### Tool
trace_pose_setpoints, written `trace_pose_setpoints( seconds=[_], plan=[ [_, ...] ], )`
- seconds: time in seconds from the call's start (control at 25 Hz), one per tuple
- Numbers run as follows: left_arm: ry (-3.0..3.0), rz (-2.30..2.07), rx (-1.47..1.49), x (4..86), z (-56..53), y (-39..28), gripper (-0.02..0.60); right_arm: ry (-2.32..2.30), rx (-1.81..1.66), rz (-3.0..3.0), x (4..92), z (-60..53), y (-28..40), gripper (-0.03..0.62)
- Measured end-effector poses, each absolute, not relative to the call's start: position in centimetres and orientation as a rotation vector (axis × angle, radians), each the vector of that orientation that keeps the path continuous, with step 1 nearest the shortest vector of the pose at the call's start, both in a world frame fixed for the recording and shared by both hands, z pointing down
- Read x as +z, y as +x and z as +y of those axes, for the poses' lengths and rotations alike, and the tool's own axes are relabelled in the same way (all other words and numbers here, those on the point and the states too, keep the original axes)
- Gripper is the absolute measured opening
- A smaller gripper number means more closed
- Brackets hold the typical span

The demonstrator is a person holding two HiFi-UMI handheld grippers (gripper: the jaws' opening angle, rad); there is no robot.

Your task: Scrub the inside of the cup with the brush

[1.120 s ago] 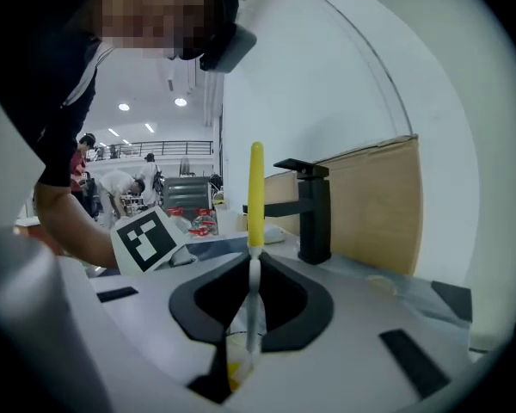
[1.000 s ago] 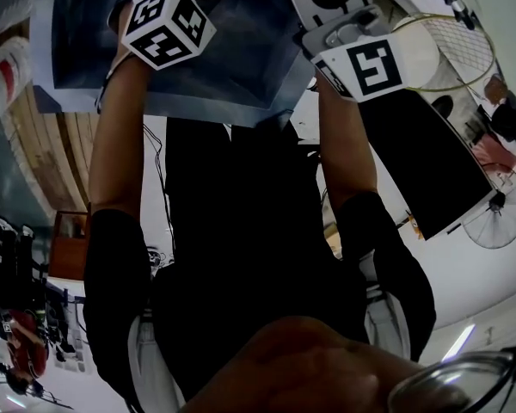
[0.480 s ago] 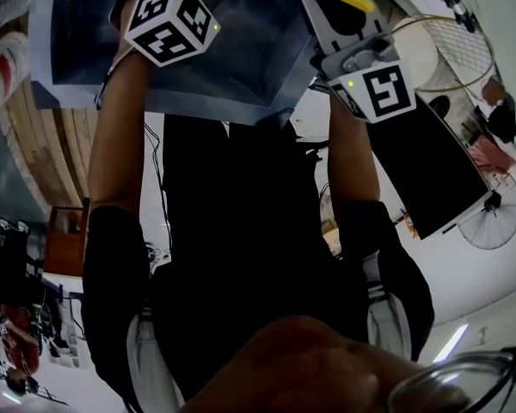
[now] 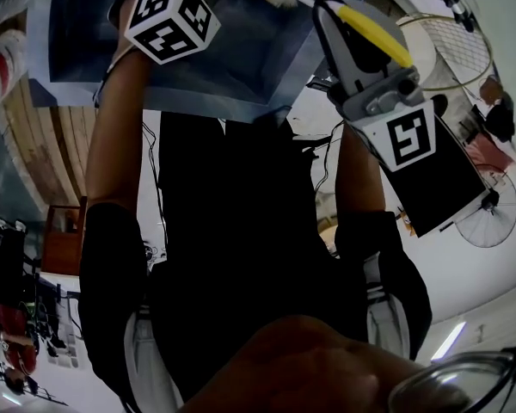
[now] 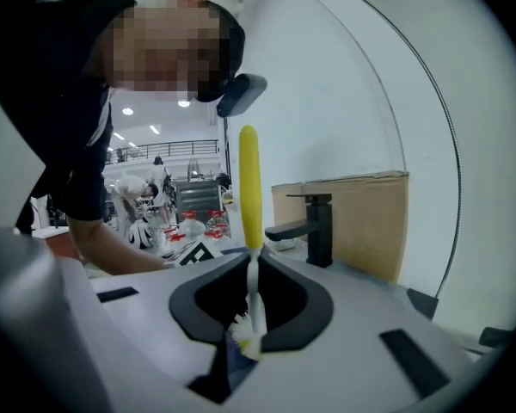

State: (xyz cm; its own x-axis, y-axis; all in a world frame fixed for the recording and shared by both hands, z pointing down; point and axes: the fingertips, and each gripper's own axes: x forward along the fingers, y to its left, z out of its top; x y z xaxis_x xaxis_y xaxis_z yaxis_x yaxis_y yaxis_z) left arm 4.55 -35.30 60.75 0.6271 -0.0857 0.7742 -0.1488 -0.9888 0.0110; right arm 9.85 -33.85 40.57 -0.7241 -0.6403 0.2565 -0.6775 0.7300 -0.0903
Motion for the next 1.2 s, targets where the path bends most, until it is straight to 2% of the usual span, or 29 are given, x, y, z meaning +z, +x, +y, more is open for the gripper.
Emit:
trace_pose_setpoints(
  seconds=[0.28, 0.64, 0.84, 0.96, 1.2],
  plan=[
    [2.781, -0.191, 1.318, 60.0, -34.8, 5.1, 0.081, 1.029, 0.406, -2.704, 47.0, -34.4, 8.7, 0.049],
    [2.799, -0.167, 1.339, 60.1, -35.2, 4.2, 0.087, 1.204, 0.364, -2.662, 46.1, -36.5, 10.2, 0.041],
    [2.835, -0.206, 1.341, 56.1, -36.0, 1.5, 0.104, 1.272, 0.269, -2.671, 40.5, -35.8, 10.3, 0.041],
    [2.881, -0.252, 1.167, 51.1, -36.6, 0.6, 0.103, 1.345, 0.206, -2.667, 36.1, -34.7, 10.8, 0.041],
    [2.887, -0.423, 0.410, 36.0, -36.7, -1.2, 0.073, 1.541, 0.161, -2.654, 27.7, -31.9, 11.5, 0.041]
  ],
)
